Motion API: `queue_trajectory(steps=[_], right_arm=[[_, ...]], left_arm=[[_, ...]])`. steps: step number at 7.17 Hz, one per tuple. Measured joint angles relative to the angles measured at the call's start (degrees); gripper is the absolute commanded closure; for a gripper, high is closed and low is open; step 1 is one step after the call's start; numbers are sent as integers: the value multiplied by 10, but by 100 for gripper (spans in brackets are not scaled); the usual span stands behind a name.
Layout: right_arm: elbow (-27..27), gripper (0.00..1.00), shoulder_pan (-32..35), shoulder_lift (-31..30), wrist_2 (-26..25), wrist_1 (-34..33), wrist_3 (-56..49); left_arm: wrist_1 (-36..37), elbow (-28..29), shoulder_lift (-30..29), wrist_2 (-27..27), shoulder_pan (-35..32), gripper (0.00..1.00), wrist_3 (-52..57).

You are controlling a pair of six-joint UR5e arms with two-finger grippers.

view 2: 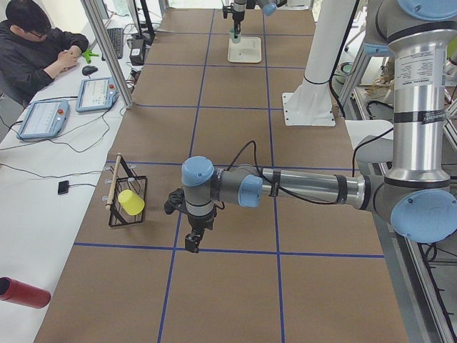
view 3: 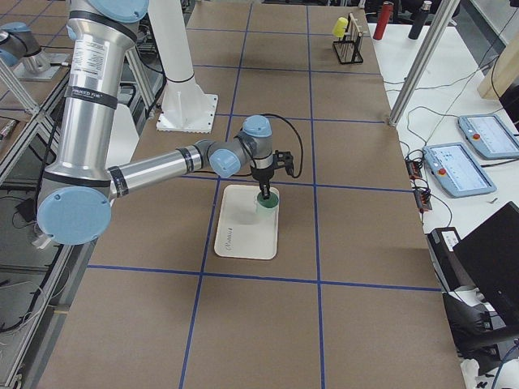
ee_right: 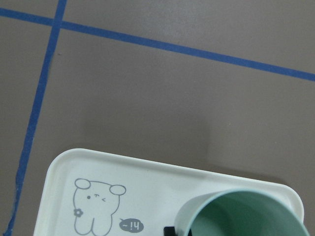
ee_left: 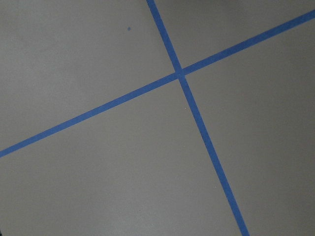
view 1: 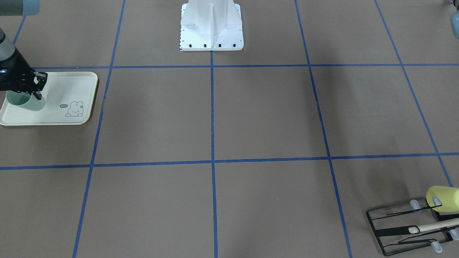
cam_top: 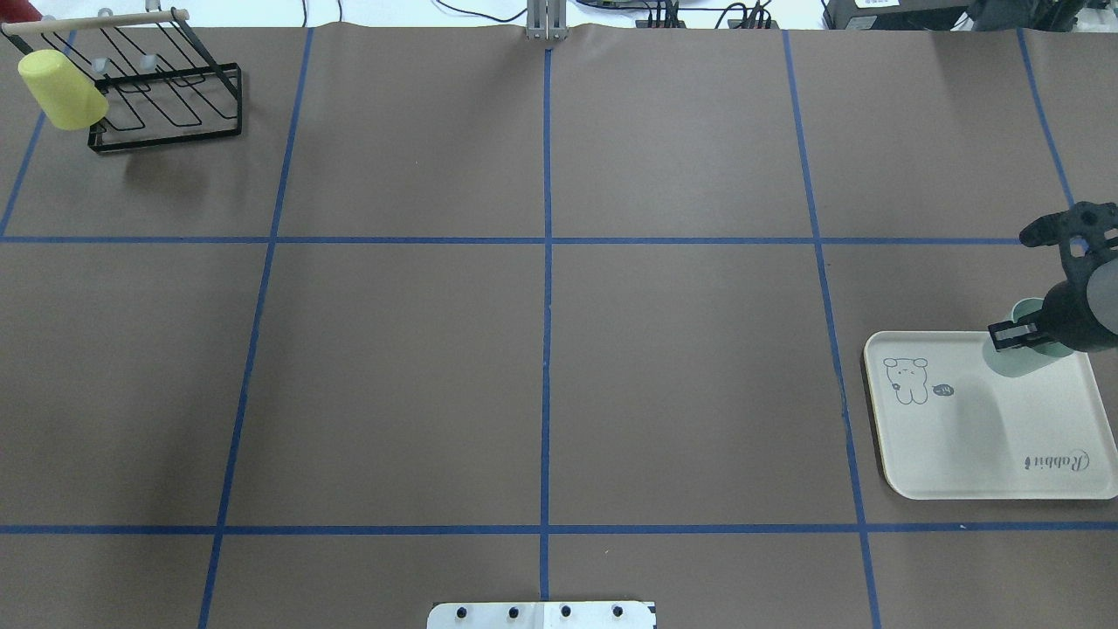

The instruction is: Left arm grabs green cup and hands to right arm on tray

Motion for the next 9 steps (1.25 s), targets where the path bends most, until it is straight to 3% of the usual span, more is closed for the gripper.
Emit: queue_trajectory(steps=[4,5,7,9], right_arm=[[-23,100,-37,-38,-31,96,44],[-24,74,-40,-43,-38,100,45],[-24,1,-47,-46,-47,102,45],[-25,0,-51,-45,-51,102,45]], left_arm=[[0,1,0,-1,0,0,0],[0,1,0,-1,0,0,0],[0,-1,0,-1,0,0,0],[0,-2,0,-1,0,0,0]])
